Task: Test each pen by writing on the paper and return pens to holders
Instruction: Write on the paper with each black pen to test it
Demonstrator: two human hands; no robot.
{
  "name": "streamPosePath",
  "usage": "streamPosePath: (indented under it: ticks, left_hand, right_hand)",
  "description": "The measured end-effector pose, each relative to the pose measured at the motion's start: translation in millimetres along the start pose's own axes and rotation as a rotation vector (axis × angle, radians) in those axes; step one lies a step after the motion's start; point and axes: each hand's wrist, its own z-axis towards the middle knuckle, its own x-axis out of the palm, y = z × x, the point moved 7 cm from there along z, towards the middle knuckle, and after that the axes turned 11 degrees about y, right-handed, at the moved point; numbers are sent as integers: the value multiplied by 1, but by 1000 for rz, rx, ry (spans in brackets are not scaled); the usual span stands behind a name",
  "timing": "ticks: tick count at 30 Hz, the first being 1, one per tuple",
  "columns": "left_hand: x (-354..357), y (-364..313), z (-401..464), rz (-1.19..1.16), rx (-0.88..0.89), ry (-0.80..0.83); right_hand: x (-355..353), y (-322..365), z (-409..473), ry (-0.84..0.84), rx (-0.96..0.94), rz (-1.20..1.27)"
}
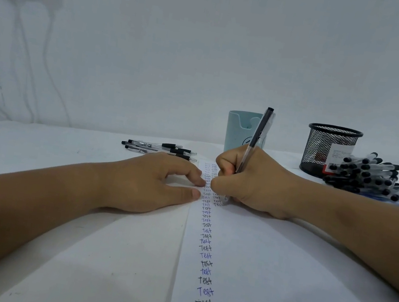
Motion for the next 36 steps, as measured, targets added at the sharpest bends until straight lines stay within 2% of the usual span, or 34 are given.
streamPosePath:
  ticks: [10, 16, 21, 27, 36]
  left_hand:
    - [0, -1, 0, 11, 9, 3]
    - [0, -1, 0, 12, 8, -4]
    - [0, 1, -1, -3, 4, -18]
    - [0, 1, -2, -11, 4, -30]
    - [-3, -6, -5, 33, 30, -68]
  right_hand:
    - [0, 4, -2, -26, 3, -78]
    - [-1, 1, -4, -38, -1, -31]
    - [-13, -2, -9, -184, 34, 270]
    - [-40, 14, -16, -292, -41, 102]
    - [-49, 16, -23, -354, -27, -270]
